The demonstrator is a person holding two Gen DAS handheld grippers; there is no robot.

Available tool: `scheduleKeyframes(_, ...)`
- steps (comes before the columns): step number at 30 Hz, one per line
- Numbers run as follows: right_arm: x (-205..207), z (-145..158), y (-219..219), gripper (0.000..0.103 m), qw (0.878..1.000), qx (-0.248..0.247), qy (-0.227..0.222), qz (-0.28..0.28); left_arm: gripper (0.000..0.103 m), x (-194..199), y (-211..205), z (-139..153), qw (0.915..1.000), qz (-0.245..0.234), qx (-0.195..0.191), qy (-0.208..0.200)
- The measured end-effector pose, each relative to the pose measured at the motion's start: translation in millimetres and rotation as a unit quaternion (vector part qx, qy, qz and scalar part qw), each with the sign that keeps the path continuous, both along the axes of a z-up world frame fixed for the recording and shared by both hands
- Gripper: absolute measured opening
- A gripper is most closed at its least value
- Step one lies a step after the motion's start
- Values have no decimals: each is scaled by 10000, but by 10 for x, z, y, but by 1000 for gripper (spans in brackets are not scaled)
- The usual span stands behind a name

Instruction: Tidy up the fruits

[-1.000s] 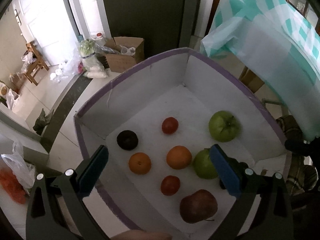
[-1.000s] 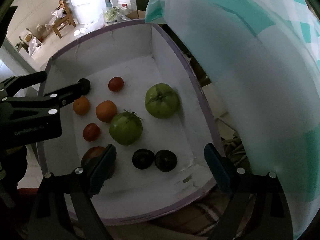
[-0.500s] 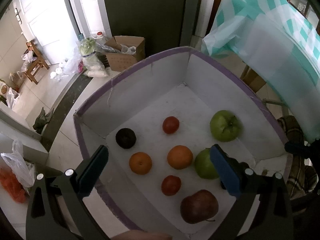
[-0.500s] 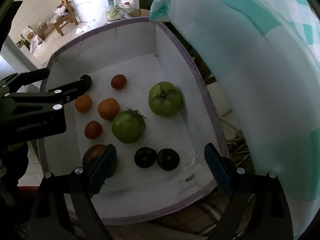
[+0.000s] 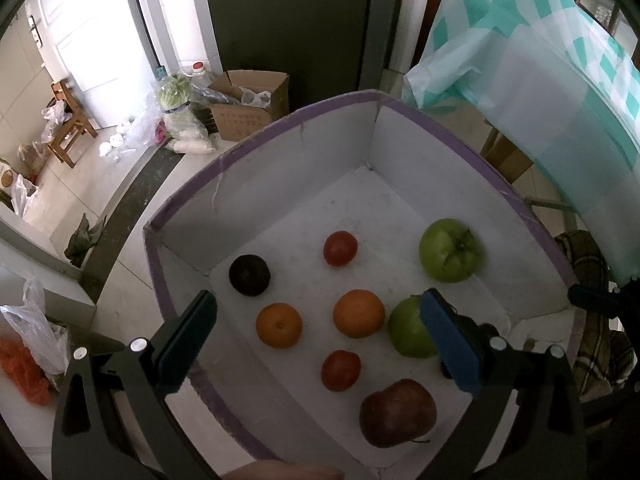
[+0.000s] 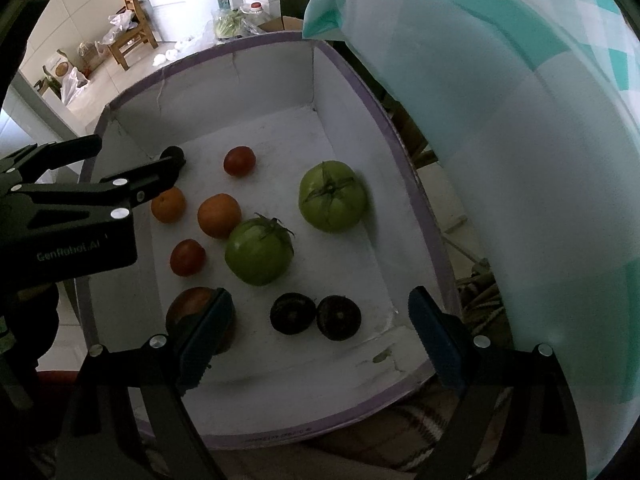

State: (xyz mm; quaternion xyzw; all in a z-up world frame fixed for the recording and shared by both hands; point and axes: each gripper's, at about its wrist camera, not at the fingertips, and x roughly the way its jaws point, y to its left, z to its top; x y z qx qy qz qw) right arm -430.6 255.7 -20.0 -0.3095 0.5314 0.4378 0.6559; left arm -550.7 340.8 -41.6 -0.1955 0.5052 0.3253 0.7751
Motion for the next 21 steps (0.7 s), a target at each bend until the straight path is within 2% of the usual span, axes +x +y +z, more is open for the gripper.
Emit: scheduleKeyframes(21,-3,-8,-6,87,10000,-5,5,12,102,4,-3,-38,10000,-23,62,41)
